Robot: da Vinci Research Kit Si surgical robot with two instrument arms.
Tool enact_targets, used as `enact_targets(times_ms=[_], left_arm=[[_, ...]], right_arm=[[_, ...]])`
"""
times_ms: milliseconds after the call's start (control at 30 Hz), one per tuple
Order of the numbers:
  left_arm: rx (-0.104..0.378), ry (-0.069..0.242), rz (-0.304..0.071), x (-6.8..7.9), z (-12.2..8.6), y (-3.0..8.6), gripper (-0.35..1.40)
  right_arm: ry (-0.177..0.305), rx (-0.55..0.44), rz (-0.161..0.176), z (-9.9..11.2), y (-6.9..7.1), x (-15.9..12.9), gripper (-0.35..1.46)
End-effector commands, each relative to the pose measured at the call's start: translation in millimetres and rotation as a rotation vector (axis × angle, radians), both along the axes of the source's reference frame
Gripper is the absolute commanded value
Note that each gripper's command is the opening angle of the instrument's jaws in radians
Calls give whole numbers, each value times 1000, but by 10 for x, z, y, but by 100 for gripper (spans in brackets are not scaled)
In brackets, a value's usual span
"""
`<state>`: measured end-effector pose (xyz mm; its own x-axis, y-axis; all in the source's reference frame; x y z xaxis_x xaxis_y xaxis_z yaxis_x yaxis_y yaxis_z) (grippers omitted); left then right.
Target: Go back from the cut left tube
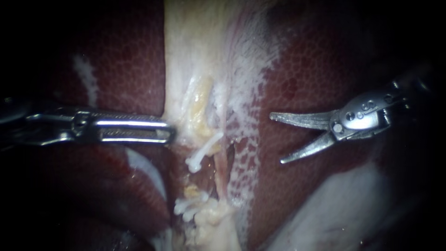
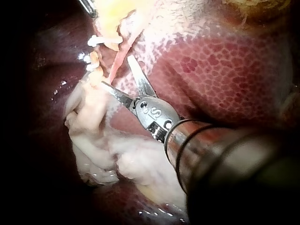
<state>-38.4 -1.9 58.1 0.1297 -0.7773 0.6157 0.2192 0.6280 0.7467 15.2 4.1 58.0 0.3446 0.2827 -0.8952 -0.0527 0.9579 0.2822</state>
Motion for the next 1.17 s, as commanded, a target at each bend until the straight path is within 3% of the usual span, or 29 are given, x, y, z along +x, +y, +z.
enact_targets(times_ms=[33,1167], left_arm=[[-1,0,1,0,-1,0,-35],[-1,0,1,-1,-2,-2,-35]], right_arm=[[0,0,0,0,0,0,143],[-7,-1,9,0,-1,2,143]])
